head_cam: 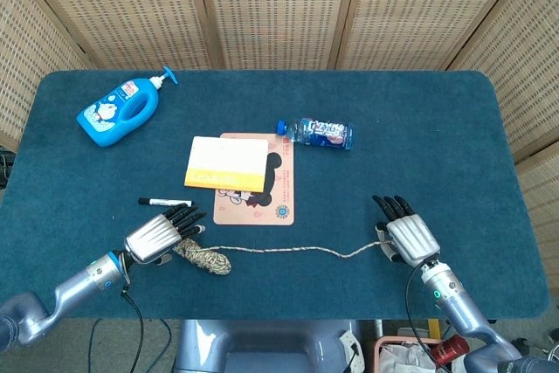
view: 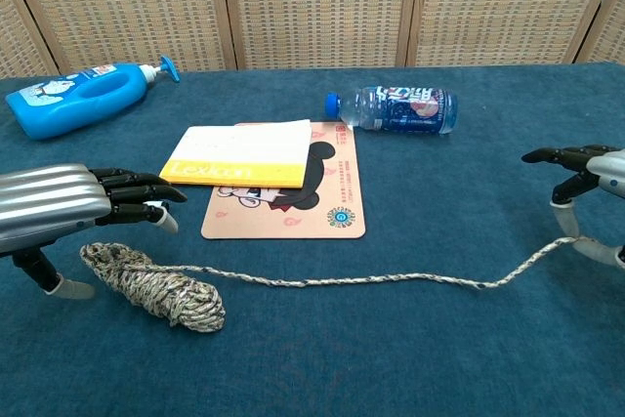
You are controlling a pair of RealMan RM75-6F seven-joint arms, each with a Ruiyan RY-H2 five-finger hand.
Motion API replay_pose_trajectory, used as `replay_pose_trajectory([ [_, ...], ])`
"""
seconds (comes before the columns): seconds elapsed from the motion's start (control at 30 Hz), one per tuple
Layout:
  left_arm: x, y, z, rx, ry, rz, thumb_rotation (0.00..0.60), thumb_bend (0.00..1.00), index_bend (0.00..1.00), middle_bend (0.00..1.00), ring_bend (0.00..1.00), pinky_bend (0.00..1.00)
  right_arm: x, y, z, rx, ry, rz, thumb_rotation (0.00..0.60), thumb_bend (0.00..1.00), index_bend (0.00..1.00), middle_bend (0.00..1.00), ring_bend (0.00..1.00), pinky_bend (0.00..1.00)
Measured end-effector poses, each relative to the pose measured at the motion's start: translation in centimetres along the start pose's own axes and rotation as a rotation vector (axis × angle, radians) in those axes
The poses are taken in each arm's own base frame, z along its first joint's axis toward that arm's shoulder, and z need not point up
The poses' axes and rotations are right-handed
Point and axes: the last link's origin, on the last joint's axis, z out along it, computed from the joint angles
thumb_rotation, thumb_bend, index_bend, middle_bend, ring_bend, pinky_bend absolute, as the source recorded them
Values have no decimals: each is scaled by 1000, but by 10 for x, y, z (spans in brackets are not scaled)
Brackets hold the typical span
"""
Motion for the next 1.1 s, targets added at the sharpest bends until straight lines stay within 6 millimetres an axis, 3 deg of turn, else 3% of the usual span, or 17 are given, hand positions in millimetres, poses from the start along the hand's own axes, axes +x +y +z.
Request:
replay_pose_trajectory([
  [0.33,-5,8,9,-16,-10,-6,600,260,369,261,225,300,1,1,0,1,2,1,600,486,688,0,0,0],
  [0.67,-7,9,10,-17,-3,-16,600,433,577,431,382,451,1,0,0,6,3,0,600,486,693,0,0,0],
  [0.9,-3,4,9,3,29,-80,600,470,614,451,387,467,2,-2,-1,14,12,2,600,486,698,0,0,0],
  [1.1,20,-9,10,64,129,-202,600,498,618,453,388,471,6,-9,0,52,33,7,600,492,712,12,0,0],
])
